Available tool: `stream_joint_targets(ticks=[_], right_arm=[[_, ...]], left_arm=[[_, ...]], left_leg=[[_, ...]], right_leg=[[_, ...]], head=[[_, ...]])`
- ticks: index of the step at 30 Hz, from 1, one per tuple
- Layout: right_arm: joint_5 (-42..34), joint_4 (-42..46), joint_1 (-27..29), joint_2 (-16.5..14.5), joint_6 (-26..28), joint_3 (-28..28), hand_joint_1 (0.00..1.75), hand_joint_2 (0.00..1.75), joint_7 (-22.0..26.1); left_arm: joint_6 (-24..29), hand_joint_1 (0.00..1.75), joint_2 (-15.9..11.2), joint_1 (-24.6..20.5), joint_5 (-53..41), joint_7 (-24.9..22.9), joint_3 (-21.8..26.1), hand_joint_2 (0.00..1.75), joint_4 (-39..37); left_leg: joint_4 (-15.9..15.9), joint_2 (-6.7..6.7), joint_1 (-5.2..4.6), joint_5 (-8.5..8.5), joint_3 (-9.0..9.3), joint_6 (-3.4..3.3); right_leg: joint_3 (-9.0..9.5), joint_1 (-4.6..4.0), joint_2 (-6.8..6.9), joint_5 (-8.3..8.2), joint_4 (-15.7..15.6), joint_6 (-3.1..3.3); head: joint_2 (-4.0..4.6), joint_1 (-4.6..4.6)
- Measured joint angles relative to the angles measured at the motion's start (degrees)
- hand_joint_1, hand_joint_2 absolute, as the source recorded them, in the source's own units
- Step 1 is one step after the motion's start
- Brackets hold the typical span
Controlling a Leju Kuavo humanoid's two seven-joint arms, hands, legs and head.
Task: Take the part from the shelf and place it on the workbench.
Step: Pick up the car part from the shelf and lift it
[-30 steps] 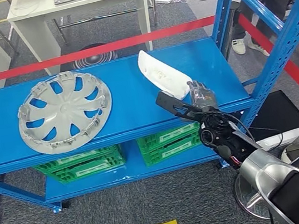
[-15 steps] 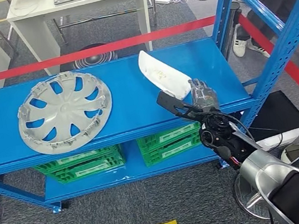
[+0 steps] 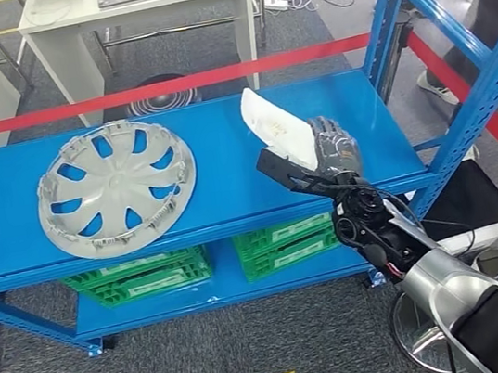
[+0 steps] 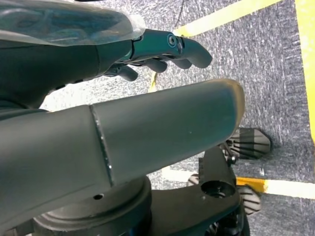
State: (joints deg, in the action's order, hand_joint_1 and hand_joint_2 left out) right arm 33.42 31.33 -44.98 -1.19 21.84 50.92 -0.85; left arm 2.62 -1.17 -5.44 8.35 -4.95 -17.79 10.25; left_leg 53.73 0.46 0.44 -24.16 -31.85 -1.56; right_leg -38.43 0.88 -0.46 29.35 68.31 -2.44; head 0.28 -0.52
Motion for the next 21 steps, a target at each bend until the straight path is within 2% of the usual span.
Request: stream_joint_targets(ticks=[1, 2, 3, 4, 7, 8, 9, 10, 12, 13, 14, 15, 17, 18, 19, 21], right_arm=[[0.1, 0.3, -0.1, 0.1, -0.1, 0.0, 0.0, 1.75, -0.1], [0.2, 0.6, -0.3, 0.1, -0.2, 0.0, 0.0, 1.75, -0.2], [0.2, 0.8, -0.4, 0.1, -0.3, 0.1, 0.0, 1.75, -0.3], [0.2, 1.1, -0.5, 0.1, -0.4, 0.1, 0.0, 1.75, -0.3], [0.2, 1.5, -0.5, 0.2, -0.8, 0.3, 0.0, 1.75, -0.5], [0.2, 1.7, -0.6, 0.2, -0.9, 0.3, 0.0, 1.75, -0.6], [0.2, 1.8, -0.7, 0.2, -1.0, 0.3, 0.0, 1.75, -0.6], [0.2, 1.9, -0.8, 0.2, -1.1, 0.3, 0.0, 1.75, -0.6], [0.2, 1.9, -0.8, 0.2, -1.3, 0.4, 0.0, 1.75, -0.6], [0.2, 1.9, -0.7, 0.2, -1.4, 0.4, 0.0, 1.75, -0.5], [0.2, 1.9, -0.6, 0.2, -1.4, 0.5, 0.0, 1.75, -0.5], [0.2, 1.9, -0.6, 0.2, -1.4, 0.5, 0.0, 1.75, -0.5], [0.2, 1.9, -0.7, 0.2, -1.4, 0.5, 0.0, 1.75, -0.5], [0.2, 1.9, -0.8, 0.2, -1.4, 0.5, 0.0, 1.75, -0.4], [0.2, 1.9, -0.8, 0.2, -1.4, 0.5, 0.0, 1.75, -0.4], [0.2, 1.9, -0.8, 0.2, -1.7, 0.5, 0.0, 1.75, -0.2]], left_arm=[[0.0, 0.0, 0.0, 0.0, 0.0, -0.1, -0.2, 0.0, 0.0], [-0.1, 0.0, 0.0, 0.0, 0.0, -0.1, -0.3, 0.0, 0.0], [-0.1, 0.0, 0.0, -0.1, 0.0, -0.1, -0.4, 0.0, 0.0], [-0.1, 0.0, 0.0, -0.2, 0.1, -0.1, -0.4, 0.0, 0.0], [0.0, 0.0, 0.0, -0.3, 0.2, 0.0, -0.5, 0.0, 0.0], [0.0, 0.0, 0.1, -0.3, 0.3, 0.2, -0.6, 0.0, 0.0], [0.0, 0.0, 0.1, -0.3, 0.3, 0.3, -0.6, 0.0, 0.0], [0.1, 0.0, 0.1, -0.4, 0.3, 0.3, -0.7, 0.0, 0.0], [0.2, 0.0, 0.1, -0.4, 0.3, 0.4, -0.7, 0.0, 0.0], [0.3, 0.0, 0.1, -0.3, 0.4, 0.4, -0.7, 0.0, 0.0], [0.3, 0.0, 0.1, -0.3, 0.4, 0.4, -0.8, 0.0, 0.0], [0.3, 0.0, 0.0, -0.3, 0.4, 0.4, -0.8, 0.0, 0.0], [0.4, 0.0, 0.0, -0.3, 0.4, 0.4, -0.8, 0.0, 0.0], [0.4, 0.0, 0.0, -0.4, 0.4, 0.4, -0.8, 0.0, 0.0], [0.4, 0.0, 0.0, -0.4, 0.4, 0.4, -0.8, 0.0, 0.0], [0.4, 0.0, 0.0, -0.4, 0.4, 0.3, -0.8, 0.0, 0.0]], left_leg=[[0.2, 0.06, 0.12, -0.32, 0.24, 0.32], [0.5, 0.1, 0.16, -0.64, 0.36, 0.68], [0.7, 0.12, 0.15, -0.88, 0.35, 1.03], [0.9, 0.12, 0.09, -1.01, 0.27, 1.34], [1.0, 0.08, 0.14, -1.27, 0.26, 2.17], [1.8, 0.03, 0.2, -1.88, -0.01, 2.48], [3.9, -0.01, 0.24, -3.1, -0.96, 2.76], [7.4, -0.05, 0.28, -4.74, -2.63, 2.99], [15.7, -0.07, 0.33, -7.73, -7.09, 3.28], [18.0, -0.07, 0.34, -8.01, -8.61, 3.29], [18.0, -0.07, 0.33, -7.15, -9.07, 3.21], [15.6, -0.07, 0.33, -5.23, -8.31, 3.03], [7.3, -0.07, 0.25, -0.8, -4.85, 2.5], [3.8, -0.06, 0.16, 0.51, -3.37, 2.25], [1.9, -0.05, 0.04, 1.01, -2.53, 2.06], [1.1, -0.01, -0.12, 0.85, -2.21, 1.69]], right_leg=[[1.68, 0.17, 0.05, -2.42, -4.2, -0.12], [3.34, 0.16, 0.04, -4.12, -8.0, -0.18], [4.49, 0.16, 0.01, -5.05, -10.7, -0.02], [5.0, 0.07, -0.05, -5.18, -12.0, 0.22], [5.27, -0.11, -0.17, -4.9, -12.4, 1.48], [5.45, -0.06, -0.17, -4.94, -12.6, 1.88], [5.65, 0.04, -0.17, -4.98, -12.8, 2.23], [5.76, 0.05, -0.16, -4.96, -12.9, 2.46], [5.81, -0.05, -0.13, -4.86, -12.9, 2.75], [5.85, -0.1, -0.14, -4.81, -12.9, 2.81], [5.92, -0.13, -0.17, -4.74, -12.9, 2.85], [6.05, -0.14, -0.22, -4.65, -12.9, 2.84], [6.34, -0.24, -0.33, -4.37, -12.9, 2.63], [6.4, -0.36, -0.4, -4.23, -12.9, 2.42], [6.41, -0.45, -0.46, -4.11, -12.9, 2.18], [6.42, -0.52, -0.52, -3.96, -12.9, 1.62]], head=[[0.0, 0.05], [0.0, 0.12], [0.0, 0.15], [0.0, 0.08], [0.0, -0.16], [0.0, -0.25], [0.0, -0.48], [0.0, -0.81], [0.0, -1.37], [0.0, -1.5], [0.0, -1.62], [0.0, -1.75], [0.0, -2.08], [0.0, -2.2], [0.0, -2.2], [0.0, -2.0]])
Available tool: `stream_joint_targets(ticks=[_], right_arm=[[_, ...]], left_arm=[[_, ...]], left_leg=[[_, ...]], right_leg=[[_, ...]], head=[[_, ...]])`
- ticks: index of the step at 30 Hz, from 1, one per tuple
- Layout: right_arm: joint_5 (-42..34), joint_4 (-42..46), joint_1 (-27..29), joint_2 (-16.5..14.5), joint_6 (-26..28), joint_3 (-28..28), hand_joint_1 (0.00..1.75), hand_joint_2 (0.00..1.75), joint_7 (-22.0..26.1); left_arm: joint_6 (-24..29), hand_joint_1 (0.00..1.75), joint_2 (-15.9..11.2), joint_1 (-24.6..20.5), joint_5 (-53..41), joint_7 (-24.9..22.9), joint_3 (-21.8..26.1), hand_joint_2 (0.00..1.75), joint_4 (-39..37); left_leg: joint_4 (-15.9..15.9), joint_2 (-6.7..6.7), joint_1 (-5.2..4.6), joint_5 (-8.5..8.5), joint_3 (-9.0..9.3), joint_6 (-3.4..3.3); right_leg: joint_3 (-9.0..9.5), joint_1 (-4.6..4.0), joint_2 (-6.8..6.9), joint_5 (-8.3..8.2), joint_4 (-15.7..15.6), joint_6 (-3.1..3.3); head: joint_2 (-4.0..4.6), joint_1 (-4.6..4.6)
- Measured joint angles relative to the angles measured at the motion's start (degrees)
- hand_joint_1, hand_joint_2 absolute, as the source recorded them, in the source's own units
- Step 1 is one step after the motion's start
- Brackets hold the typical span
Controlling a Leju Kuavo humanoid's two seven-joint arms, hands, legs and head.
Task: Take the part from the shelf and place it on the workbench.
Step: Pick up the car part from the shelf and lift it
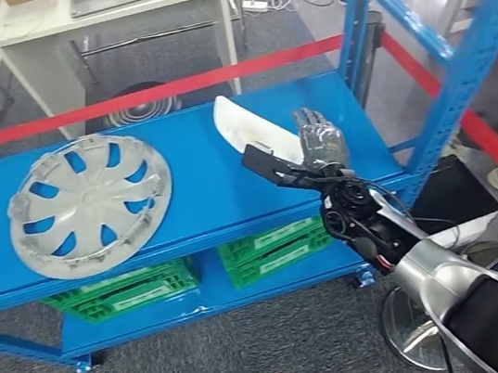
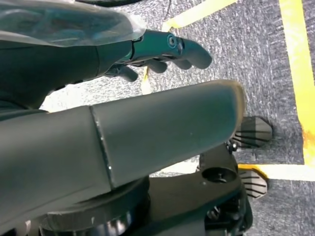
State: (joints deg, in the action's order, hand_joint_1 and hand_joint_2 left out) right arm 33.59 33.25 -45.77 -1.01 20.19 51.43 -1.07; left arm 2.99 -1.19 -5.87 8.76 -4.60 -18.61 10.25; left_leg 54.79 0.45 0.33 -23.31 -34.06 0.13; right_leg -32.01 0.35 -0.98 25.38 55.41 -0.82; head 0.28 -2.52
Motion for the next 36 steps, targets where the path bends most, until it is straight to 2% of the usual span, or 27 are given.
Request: stream_joint_targets(ticks=[2, 3, 6, 7, 8, 9, 11, 12, 13, 16, 18, 19, 21, 22, 23, 24, 26, 27, 28, 29, 31, 33, 34, 36], right_arm=[[0.0, 0.0, 0.0, 0.0, -0.5, 0.0, 0.0, 1.75, 0.1], [0.0, 0.0, -0.1, 0.0, -0.8, 0.0, 0.0, 1.75, 0.1], [0.0, -0.2, 0.0, 0.0, -1.7, 0.2, 0.0, 1.75, 0.0], [0.0, -0.3, 0.2, 0.0, -2.1, 0.2, 0.0, 1.75, 0.0], [0.0, -0.4, 0.3, 0.0, -2.4, 0.3, 0.0, 1.75, -0.1], [0.0, -0.6, 0.4, 0.0, -2.7, 0.4, 0.0, 1.75, -0.1], [-0.1, -0.8, 0.2, -0.1, -3.3, 0.7, 0.0, 1.75, -0.3], [-0.1, -0.9, 0.1, -0.1, -3.6, 0.8, 0.0, 1.75, -0.4], [-0.1, -1.1, -0.1, -0.2, -3.8, 0.9, 0.0, 1.75, -0.6], [-0.3, -1.8, 0.0, -0.5, -4.1, 1.2, 0.0, 1.75, -1.4], [-0.5, -2.4, 0.1, -0.6, -4.0, 1.2, 0.0, 1.75, -2.0], [-0.7, -2.6, 0.1, -0.7, -4.0, 1.2, 0.0, 1.75, -2.2], [-1.0, -3.2, 0.3, -0.7, -4.0, 1.2, 0.0, 1.75, -2.5], [-1.1, -3.5, 0.4, -0.8, -4.0, 1.2, 0.0, 1.75, -2.6], [-1.2, -3.8, 0.6, -0.8, -4.0, 1.2, 0.0, 1.75, -2.7], [-1.2, -4.1, 0.7, -0.8, -4.0, 1.3, 0.0, 1.75, -2.7], [-1.3, -4.5, 0.7, -0.8, -4.0, 1.3, 0.0, 1.75, -2.8], [-1.3, -4.7, 0.6, -0.8, -4.0, 1.3, 0.0, 1.75, -2.8], [-1.4, -4.8, 0.5, -0.8, -4.0, 1.3, 0.0, 1.75, -2.8], [-1.4, -5.0, 0.5, -0.8, -4.0, 1.3, 0.0, 1.75, -2.8], [-1.4, -5.3, 0.5, -0.8, -4.0, 1.3, 0.0, 1.75, -2.7], [-1.4, -5.6, 0.5, -0.8, -4.0, 1.3, 0.0, 1.75, -2.6], [-1.5, -5.7, 0.4, -0.8, -4.0, 1.4, 0.0, 1.75, -2.6], [-1.5, -6.0, 0.6, -0.8, -4.0, 1.4, 0.0, 1.75, -2.5]], left_arm=[[0.0, 0.0, 0.0, 0.0, 0.0, 0.0, 0.0, 0.0, 0.0], [0.0, 0.0, 0.1, -0.1, 0.0, 0.1, 0.0, 0.0, 0.0], [0.0, 0.0, 0.1, -0.2, 0.0, 0.1, -0.1, 0.0, 0.0], [0.0, 0.0, 0.1, -0.2, 0.0, 0.1, -0.1, 0.0, 0.0], [0.0, 0.0, 0.1, -0.3, 0.0, 0.1, -0.1, 0.0, 0.0], [0.0, 0.0, 0.1, -0.3, 0.0, 0.1, -0.1, 0.0, 0.0], [0.0, 0.0, 0.2, -0.3, 0.0, 0.0, -0.3, 0.0, 0.0], [-0.1, 0.0, 0.2, -0.3, 0.0, 0.0, -0.4, 0.0, 0.0], [-0.1, 0.0, 0.3, -0.4, 0.0, 0.0, -0.5, 0.0, 0.0], [-0.3, 0.0, 0.3, -0.5, 0.2, 0.0, -0.6, 0.0, 0.0], [-0.3, 0.0, 0.3, -0.5, 0.5, 0.0, -0.8, 0.0, 0.0], [-0.3, 0.0, 0.2, -0.5, 0.7, 0.0, -0.9, 0.0, 0.0], [-0.3, 0.0, 0.2, -0.5, 0.8, -0.1, -1.0, 0.0, 0.0], [-0.3, 0.0, 0.2, -0.4, 0.9, -0.2, -1.0, 0.0, 0.0], [-0.3, 0.0, 0.2, -0.3, 0.9, -0.2, -1.0, 0.0, 0.0], [-0.3, 0.0, 0.1, -0.2, 0.9, -0.3, -1.0, 0.0, 0.0], [-0.3, 0.0, 0.0, -0.2, 0.9, -0.4, -1.1, 0.0, 0.0], [-0.3, 0.0, 0.0, -0.2, 0.9, -0.5, -1.1, 0.0, 0.0], [-0.3, 0.0, 0.0, -0.2, 0.9, -0.5, -1.1, 0.0, 0.0], [-0.3, 0.0, 0.0, -0.2, 0.9, -0.5, -1.2, 0.0, 0.0], [-0.3, 0.0, 0.1, -0.2, 0.9, -0.5, -1.3, 0.0, 0.0], [-0.3, 0.0, 0.1, -0.2, 0.9, -0.5, -1.4, 0.0, 0.0], [-0.3, 0.0, 0.1, -0.2, 0.9, -0.5, -1.4, 0.0, 0.0], [-0.3, 0.0, 0.1, -0.2, 0.8, -0.6, -1.5, 0.0, 0.0]], left_leg=[[-0.3, -0.01, 0.15, 0.04, 0.2, -0.54], [-0.4, -0.02, 0.25, 0.08, 0.32, -0.83], [-0.5, -0.04, 0.23, -0.02, 0.51, -1.33], [-0.5, -0.01, 0.21, -0.08, 0.58, -1.4], [-0.4, 0.04, 0.19, -0.14, 0.66, -1.44], [-0.4, 0.12, 0.19, -0.23, 0.78, -1.43], [-0.3, 0.26, 0.17, -0.48, 1.07, -1.24], [-0.1, 0.29, 0.07, -0.62, 1.11, -1.06], [0.0, 0.3, 0.0, -0.68, 1.08, -0.85], [0.0, 0.28, -0.07, -0.67, 0.94, -0.1], [1.7, 0.15, 0.0, -1.94, 0.22, 0.51], [4.4, 0.08, 0.09, -3.45, -0.95, 0.8], [12.5, 0.01, 0.31, -7.17, -4.78, 1.31], [15.8, 0.01, 0.42, -8.25, -6.47, 1.49], [17.3, 0.0, 0.52, -8.34, -7.34, 1.61], [16.3, -0.02, 0.62, -7.27, -6.96, 1.67], [8.5, -0.09, 0.83, -3.39, -3.21, 1.67], [4.4, -0.07, 0.8, -1.86, -1.23, 1.56], [1.7, -0.02, 0.75, -0.99, 0.12, 1.32], [0.4, 0.05, 0.65, -0.77, 0.71, 1.02], [0.4, 0.16, 0.46, -0.77, 0.65, 0.19], [0.2, 0.15, 0.46, -0.65, 0.71, -0.51], [0.1, 0.12, 0.5, -0.57, 0.75, -0.83], [0.1, 0.08, 0.39, -0.59, 0.78, -1.21]], right_leg=[[-0.21, 0.14, 0.17, 0.82, 0.8, -0.62], [-0.95, 0.16, 0.28, 2.04, 2.7, -0.88], [-5.99, 0.2, 0.46, 7.3, 13.7, -1.24], [-7.36, 0.2, 0.46, 8.02, 16.5, -1.28], [-7.82, 0.2, 0.47, 7.61, 17.3, -1.25], [-7.18, 0.2, 0.47, 6.11, 15.7, -1.15], [-3.7, 0.13, 0.47, 1.82, 7.9, -0.69], [-2.0, 0.01, 0.47, 0.39, 4.0, -0.42], [-0.92, -0.13, 0.45, -0.32, 1.6, -0.2], [-0.29, -0.25, 0.42, -0.47, 0.0, 0.42], [-0.06, 0.05, 0.46, -0.78, -0.4, 1.02], [0.05, 0.2, 0.5, -0.89, -0.6, 1.25], [0.05, 0.22, 0.56, -0.9, -0.6, 1.45], [0.06, 0.22, 0.58, -0.88, -0.6, 1.47], [0.06, 0.24, 0.59, -0.86, -0.6, 1.47], [0.07, 0.29, 0.58, -0.82, -0.6, 1.43], [0.13, 0.42, 0.51, -0.66, -0.4, 1.14], [0.11, 0.37, 0.43, -0.52, -0.3, 0.86], [0.09, 0.3, 0.36, -0.41, -0.2, 0.54], [0.07, 0.23, 0.3, -0.33, -0.1, 0.19], [0.08, 0.28, 0.26, -0.23, -0.1, -0.5], [-0.48, 0.48, 0.39, 0.98, 1.4, -1.12], [-1.48, 0.54, 0.46, 2.45, 3.7, -1.34], [-4.97, 0.56, 0.57, 6.35, 11.5, -1.51]], head=[[0.0, 0.34], [0.0, 0.56], [0.0, 1.25], [0.0, 1.38], [0.0, 1.49], [0.0, 1.62], [0.0, 1.88], [0.0, 1.97], [0.0, 1.98], [0.0, 1.94], [0.0, 1.74], [0.0, 1.47], [0.0, 0.88], [0.0, 0.73], [0.0, 0.63], [0.0, 0.53], [0.0, 0.31], [0.0, 0.11], [0.0, 0.04], [0.0, 0.11], [0.0, 0.46], [0.0, 0.83], [0.0, 1.08], [0.0, 1.52]])
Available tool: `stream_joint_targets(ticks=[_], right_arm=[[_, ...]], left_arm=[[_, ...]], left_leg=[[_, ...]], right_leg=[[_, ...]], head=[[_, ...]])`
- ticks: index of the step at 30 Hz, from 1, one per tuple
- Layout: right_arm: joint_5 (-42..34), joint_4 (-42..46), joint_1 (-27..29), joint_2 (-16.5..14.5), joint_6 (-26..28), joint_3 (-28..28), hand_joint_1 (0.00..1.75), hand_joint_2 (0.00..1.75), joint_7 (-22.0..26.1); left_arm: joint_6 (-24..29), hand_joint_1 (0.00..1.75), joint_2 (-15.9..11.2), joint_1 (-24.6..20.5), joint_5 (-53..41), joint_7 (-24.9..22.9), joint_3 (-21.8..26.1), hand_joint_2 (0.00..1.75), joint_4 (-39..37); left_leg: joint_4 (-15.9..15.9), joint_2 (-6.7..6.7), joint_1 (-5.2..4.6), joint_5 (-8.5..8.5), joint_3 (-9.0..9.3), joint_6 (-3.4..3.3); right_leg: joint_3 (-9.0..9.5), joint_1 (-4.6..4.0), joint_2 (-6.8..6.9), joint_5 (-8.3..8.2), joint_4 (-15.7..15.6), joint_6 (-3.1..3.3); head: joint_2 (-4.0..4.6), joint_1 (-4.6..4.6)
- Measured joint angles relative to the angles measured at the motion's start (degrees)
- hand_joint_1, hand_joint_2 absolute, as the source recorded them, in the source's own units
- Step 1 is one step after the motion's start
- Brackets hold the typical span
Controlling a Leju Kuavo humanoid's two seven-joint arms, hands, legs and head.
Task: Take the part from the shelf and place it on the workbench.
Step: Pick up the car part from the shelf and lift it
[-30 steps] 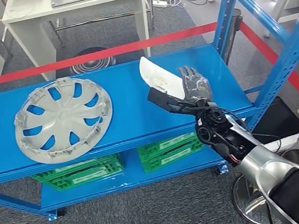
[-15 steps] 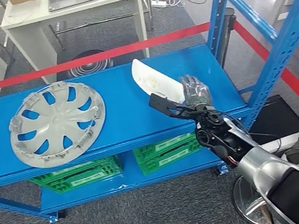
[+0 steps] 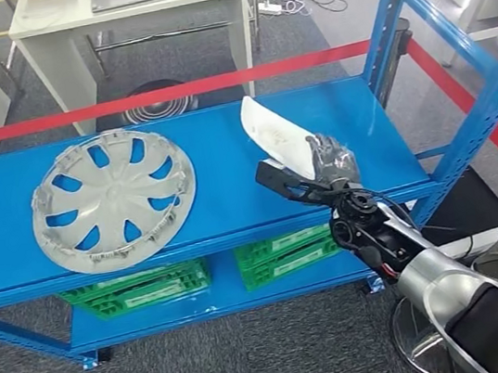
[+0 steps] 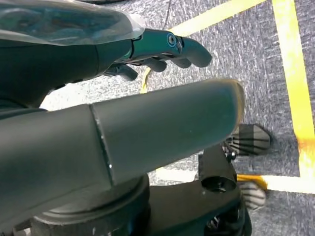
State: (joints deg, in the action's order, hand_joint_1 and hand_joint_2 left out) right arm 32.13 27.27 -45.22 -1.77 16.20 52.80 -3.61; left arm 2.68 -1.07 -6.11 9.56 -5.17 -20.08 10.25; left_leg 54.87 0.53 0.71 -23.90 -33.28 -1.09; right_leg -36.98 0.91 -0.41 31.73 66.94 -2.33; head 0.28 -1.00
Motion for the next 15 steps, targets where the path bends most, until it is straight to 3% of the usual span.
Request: stream_joint_targets(ticks=[1, 2, 3, 4, 6, 8, 12, 13, 15], right_arm=[[0.0, -0.1, 0.1, 0.0, 0.0, 0.0, 0.0, 1.75, 0.0], [0.0, -0.3, 0.3, 0.0, 0.0, 0.0, 0.0, 1.75, 0.0], [0.0, -0.4, 0.4, 0.0, 0.0, 0.1, 0.0, 1.75, 0.0], [0.0, -0.5, 0.4, 0.0, 0.0, 0.1, 0.0, 1.75, 0.0], [0.1, -0.5, 0.2, 0.0, 0.0, 0.1, 0.0, 1.75, 0.0], [0.1, -0.5, 0.0, 0.0, 0.0, 0.1, 0.0, 1.75, 0.0], [0.3, -0.5, 0.0, -0.2, 0.1, 0.2, 0.0, 1.75, -0.4], [0.4, -0.5, -0.1, -0.3, 0.2, 0.2, 0.0, 1.75, -0.5], [0.4, -0.5, -0.1, -0.4, 0.2, 0.3, 0.0, 1.75, -0.6]], left_arm=[[0.0, 0.0, 0.0, 0.0, 0.0, 0.0, 0.0, 0.0, 0.0], [0.0, 0.0, 0.0, 0.0, 0.0, -0.1, 0.0, 0.0, 0.0], [0.0, 0.0, 0.0, 0.0, 0.0, -0.1, 0.0, 0.0, 0.0], [0.0, 0.0, 0.1, 0.0, 0.0, -0.2, 0.0, 0.0, 0.0], [-0.1, 0.0, 0.1, 0.0, 0.1, -0.2, 0.0, 0.0, 0.0], [-0.1, 0.0, 0.2, 0.0, 0.1, -0.2, 0.0, 0.0, 0.0], [-0.1, 0.0, 0.1, 0.0, 0.3, -0.2, -0.1, 0.0, 0.0], [-0.1, 0.0, 0.1, 0.0, 0.3, -0.2, -0.1, 0.0, 0.0], [-0.1, 0.0, 0.1, 0.0, 0.4, -0.2, -0.3, 0.0, 0.0]], left_leg=[[0.0, 0.0, -0.09, -0.03, 0.01, -0.11], [0.1, 0.04, -0.17, -0.06, 0.03, -0.16], [0.1, 0.09, -0.24, -0.09, 0.08, -0.2], [0.1, 0.16, -0.31, -0.13, 0.17, -0.22], [0.1, 0.25, -0.46, -0.28, 0.39, -0.12], [0.3, 0.25, -0.57, -0.4, 0.37, 0.2], [1.0, 0.13, -0.42, -1.07, -0.02, 1.35], [2.9, 0.08, -0.4, -2.26, -0.85, 1.66], [10.2, -0.01, -0.25, -5.92, -4.26, 2.26]], right_leg=[[-1.75, 0.0, 0.0, 1.34, 3.7, -0.02], [-2.82, 0.0, 0.0, 1.69, 5.9, 0.03], [-2.86, -0.02, 0.0, 0.9, 5.7, 0.17], [-1.8, -0.08, 0.0, -0.85, 3.3, 0.41], [1.98, -0.43, -0.01, -4.92, -5.0, 1.27], [4.35, -0.87, 0.04, -6.68, -10.3, 1.88], [4.92, -0.73, 0.12, -7.01, -11.8, 2.49], [5.07, -0.52, 0.16, -7.21, -12.1, 2.7], [5.2, -0.37, 0.2, -7.36, -12.4, 2.92]], head=[[0.0, 0.12], [0.0, 0.16], [0.0, 0.22], [0.0, 0.29], [0.0, 0.44], [0.0, 0.47], [0.0, 0.5], [0.0, 0.35], [0.0, -0.15]])
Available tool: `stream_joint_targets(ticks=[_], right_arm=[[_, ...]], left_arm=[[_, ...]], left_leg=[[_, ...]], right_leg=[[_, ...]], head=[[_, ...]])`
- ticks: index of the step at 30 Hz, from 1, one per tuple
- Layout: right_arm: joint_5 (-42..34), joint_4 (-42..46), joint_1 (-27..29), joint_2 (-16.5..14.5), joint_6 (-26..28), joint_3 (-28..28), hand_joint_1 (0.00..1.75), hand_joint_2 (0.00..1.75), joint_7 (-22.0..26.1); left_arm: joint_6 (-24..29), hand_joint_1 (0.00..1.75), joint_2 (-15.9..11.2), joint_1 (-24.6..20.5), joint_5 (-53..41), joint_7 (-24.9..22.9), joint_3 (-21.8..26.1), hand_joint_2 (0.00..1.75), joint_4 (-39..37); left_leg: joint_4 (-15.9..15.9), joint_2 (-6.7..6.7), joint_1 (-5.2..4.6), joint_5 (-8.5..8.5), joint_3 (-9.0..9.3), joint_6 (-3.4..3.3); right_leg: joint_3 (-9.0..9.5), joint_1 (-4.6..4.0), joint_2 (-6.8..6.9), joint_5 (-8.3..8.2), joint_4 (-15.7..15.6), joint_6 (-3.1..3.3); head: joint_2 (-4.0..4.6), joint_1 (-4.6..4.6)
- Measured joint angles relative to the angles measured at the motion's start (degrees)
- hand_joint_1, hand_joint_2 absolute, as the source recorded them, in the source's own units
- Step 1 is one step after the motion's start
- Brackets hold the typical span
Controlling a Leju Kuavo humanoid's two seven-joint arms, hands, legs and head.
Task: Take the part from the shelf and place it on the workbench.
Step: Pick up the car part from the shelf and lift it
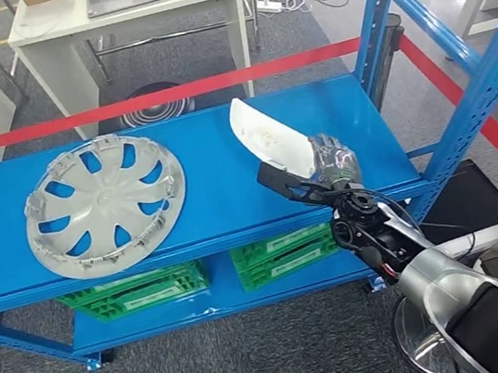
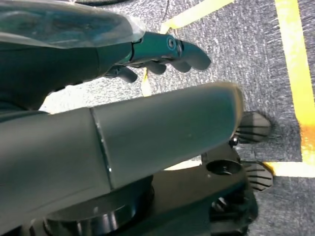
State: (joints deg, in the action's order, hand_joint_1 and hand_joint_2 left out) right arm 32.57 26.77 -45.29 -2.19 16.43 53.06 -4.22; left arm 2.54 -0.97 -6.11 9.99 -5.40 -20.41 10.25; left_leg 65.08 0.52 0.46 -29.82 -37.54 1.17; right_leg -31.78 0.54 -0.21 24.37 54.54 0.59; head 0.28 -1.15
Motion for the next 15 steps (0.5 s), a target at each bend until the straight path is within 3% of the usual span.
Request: stream_joint_targets(ticks=[2, 3, 4, 6, 8, 12, 13, 15], right_arm=[[0.1, 0.0, 0.2, 0.0, 0.0, 0.1, 0.0, 1.75, -0.1], [0.1, 0.0, 0.3, 0.0, 0.0, 0.1, 0.0, 1.75, -0.2], [0.2, 0.0, 0.3, 0.0, 0.0, 0.1, 0.0, 1.75, -0.3], [0.5, 0.2, 0.3, 0.0, 0.2, 0.2, 0.0, 1.75, -0.4], [0.6, 0.4, 0.2, 0.0, 0.4, 0.2, 0.0, 1.75, -0.5], [0.7, 0.5, 0.1, 0.0, 0.5, 0.3, 0.0, 1.75, -0.6], [0.7, 0.5, 0.1, 0.0, 0.6, 0.3, 0.0, 1.75, -0.6], [0.8, 0.5, 0.1, 0.0, 0.6, 0.3, 0.0, 1.75, -0.6]], left_arm=[[0.0, 0.0, -0.1, 0.0, 0.1, 0.0, -0.3, 0.0, 0.0], [0.0, 0.0, -0.1, 0.0, 0.2, 0.0, -0.4, 0.0, 0.0], [0.0, 0.0, -0.2, 0.0, 0.2, 0.0, -0.5, 0.0, 0.0], [0.0, 0.0, -0.2, -0.1, 0.3, 0.0, -0.6, 0.0, 0.0], [0.0, 0.0, -0.2, -0.2, 0.4, 0.0, -0.7, 0.0, 0.0], [0.0, 0.0, -0.2, -0.2, 0.6, -0.1, -1.0, 0.0, 0.0], [0.0, 0.0, -0.2, -0.2, 0.6, -0.1, -1.0, 0.0, 0.0], [0.0, 0.0, -0.3, -0.2, 0.6, -0.1, -1.1, 0.0, 0.0]], left_leg=[[6.6, -0.02, 0.23, -2.16, -3.37, 0.42], [7.1, -0.04, 0.34, -1.7, -3.78, 0.55], [5.1, -0.08, 0.47, -0.18, -2.97, 0.63], [-3.2, -0.2, 0.72, 3.74, 0.89, 0.71], [-8.9, -0.11, 0.69, 5.66, 3.57, 0.3], [-9.7, 0.03, 0.44, 5.8, 3.89, -1.29], [-9.8, 0.01, 0.46, 5.86, 3.93, -1.65], [-9.8, -0.03, 0.43, 5.85, 3.98, -2.1]], right_leg=[[0.0, 0.01, 0.05, 0.02, 0.0, 0.01], [0.0, 0.03, 0.06, 0.04, 0.0, -0.01], [0.02, 0.09, 0.03, 0.09, 0.1, -0.09], [-0.01, 0.16, -0.07, 0.35, 0.4, -0.5], [-0.14, 0.0, -0.23, 0.68, 0.8, -1.11], [-0.4, 0.09, -0.27, 1.45, 1.5, -2.25], [-1.05, 0.18, -0.2, 2.58, 3.2, -2.49], [-4.01, 0.21, -0.08, 6.37, 10.1, -2.8]], head=[[0.0, -0.36], [0.0, -0.44], [0.0, -0.52], [0.0, -0.75], [0.0, -0.91], [0.0, -0.25], [0.0, -0.07], [0.0, 0.36]])
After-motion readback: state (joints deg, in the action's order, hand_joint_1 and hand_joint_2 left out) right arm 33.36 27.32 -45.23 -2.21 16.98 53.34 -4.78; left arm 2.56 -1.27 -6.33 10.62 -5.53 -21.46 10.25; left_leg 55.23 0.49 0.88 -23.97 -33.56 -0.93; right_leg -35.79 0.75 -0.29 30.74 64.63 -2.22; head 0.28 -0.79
